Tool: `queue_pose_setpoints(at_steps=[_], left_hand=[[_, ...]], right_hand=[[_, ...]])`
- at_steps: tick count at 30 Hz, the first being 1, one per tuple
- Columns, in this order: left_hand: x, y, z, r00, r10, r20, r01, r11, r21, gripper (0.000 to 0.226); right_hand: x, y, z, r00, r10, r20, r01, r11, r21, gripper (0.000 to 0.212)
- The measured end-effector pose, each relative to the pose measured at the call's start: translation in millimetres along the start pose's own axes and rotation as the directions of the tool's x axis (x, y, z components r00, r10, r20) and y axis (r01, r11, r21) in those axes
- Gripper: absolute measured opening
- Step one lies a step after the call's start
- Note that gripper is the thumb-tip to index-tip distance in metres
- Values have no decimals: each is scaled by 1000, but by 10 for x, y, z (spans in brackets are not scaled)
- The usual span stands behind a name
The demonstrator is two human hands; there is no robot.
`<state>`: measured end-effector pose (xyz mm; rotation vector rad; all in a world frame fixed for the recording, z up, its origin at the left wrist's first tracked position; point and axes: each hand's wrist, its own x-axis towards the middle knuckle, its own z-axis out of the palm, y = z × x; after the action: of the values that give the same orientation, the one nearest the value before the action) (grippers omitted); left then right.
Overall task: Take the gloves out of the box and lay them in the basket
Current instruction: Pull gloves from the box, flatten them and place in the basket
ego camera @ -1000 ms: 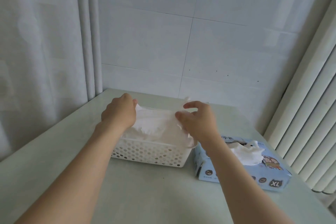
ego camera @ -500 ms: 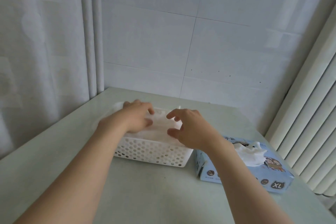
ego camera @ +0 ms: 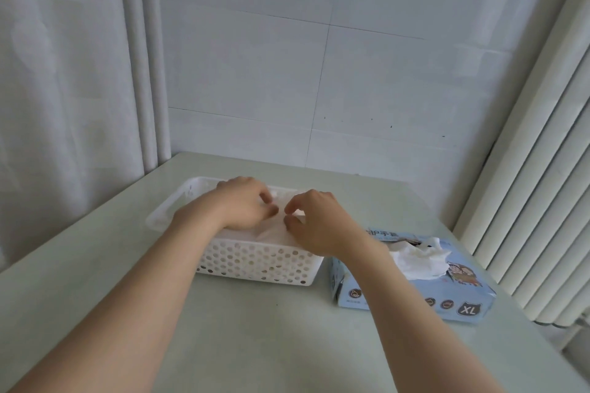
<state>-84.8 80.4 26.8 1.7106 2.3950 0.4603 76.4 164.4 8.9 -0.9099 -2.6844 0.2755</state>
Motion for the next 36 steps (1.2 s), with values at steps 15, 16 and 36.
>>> queue_pose_setpoints(at_steps=[15, 16, 36], left_hand=[[-303, 1080, 844, 722, 498, -481, -506, 854, 124, 38], [-313, 1103, 919, 723, 517, -459, -516, 845, 140, 40], [-382, 1120, 1586, 702, 569, -428, -581, 806, 117, 32]], right_hand=[[-754, 811, -368, 802, 292, -521, -99, 925, 367, 34], [-832, 872, -373, 797, 311, -518, -110, 918, 382, 32], [-1164, 1291, -406, 919, 285, -273, -191, 927, 323, 17]])
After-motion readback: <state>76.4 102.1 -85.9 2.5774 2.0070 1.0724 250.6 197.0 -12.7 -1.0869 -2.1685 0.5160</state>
